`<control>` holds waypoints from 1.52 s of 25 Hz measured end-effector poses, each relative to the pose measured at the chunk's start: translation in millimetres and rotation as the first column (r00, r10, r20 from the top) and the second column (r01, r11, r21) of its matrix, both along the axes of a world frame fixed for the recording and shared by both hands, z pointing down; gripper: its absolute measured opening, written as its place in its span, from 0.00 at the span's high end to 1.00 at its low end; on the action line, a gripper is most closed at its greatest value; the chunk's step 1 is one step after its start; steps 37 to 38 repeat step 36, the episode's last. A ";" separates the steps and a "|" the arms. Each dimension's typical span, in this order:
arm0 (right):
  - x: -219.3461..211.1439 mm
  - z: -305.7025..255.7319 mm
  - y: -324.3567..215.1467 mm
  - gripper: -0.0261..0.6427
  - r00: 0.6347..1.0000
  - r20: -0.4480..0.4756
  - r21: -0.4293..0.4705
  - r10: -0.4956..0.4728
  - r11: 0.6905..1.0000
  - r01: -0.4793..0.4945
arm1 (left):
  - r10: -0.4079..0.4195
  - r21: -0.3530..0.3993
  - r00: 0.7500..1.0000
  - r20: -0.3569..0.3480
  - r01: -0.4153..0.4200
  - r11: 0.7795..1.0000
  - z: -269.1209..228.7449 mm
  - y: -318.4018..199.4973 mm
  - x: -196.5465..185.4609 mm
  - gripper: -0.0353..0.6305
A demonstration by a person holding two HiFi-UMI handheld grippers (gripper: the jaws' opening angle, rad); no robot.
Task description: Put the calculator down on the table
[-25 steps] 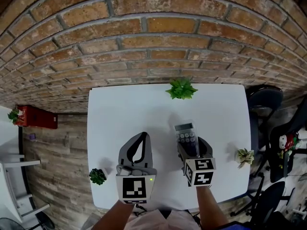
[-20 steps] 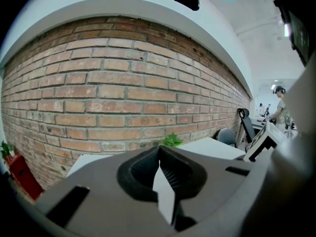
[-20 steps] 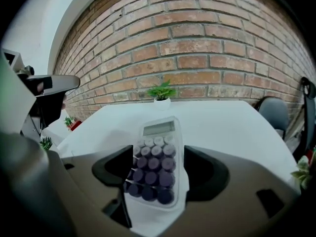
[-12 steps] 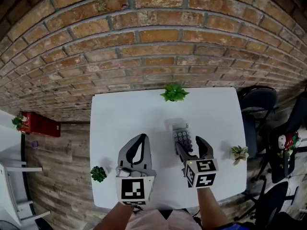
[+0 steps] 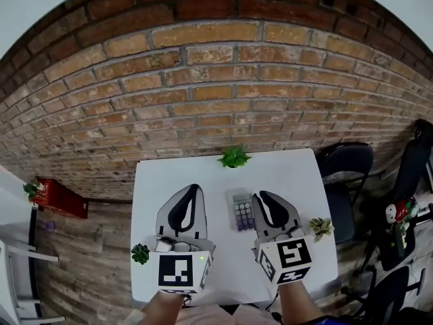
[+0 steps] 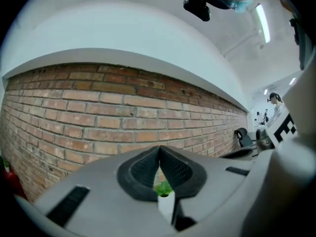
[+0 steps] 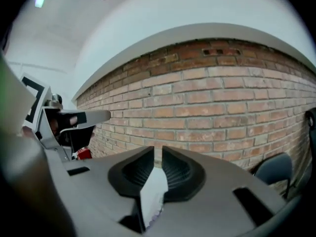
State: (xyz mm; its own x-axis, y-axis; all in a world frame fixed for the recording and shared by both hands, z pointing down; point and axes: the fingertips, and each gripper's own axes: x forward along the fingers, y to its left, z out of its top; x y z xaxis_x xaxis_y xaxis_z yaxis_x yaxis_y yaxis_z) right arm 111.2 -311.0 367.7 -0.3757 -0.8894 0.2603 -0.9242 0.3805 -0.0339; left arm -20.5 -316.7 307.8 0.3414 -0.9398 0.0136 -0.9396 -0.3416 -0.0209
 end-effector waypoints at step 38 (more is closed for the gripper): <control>3.7 -50.3 2.5 0.96 1.000 0.003 0.114 0.006 0.994 -0.006 | 0.033 0.041 0.999 -0.002 -0.033 0.999 -26.4 4.6 10.5 0.93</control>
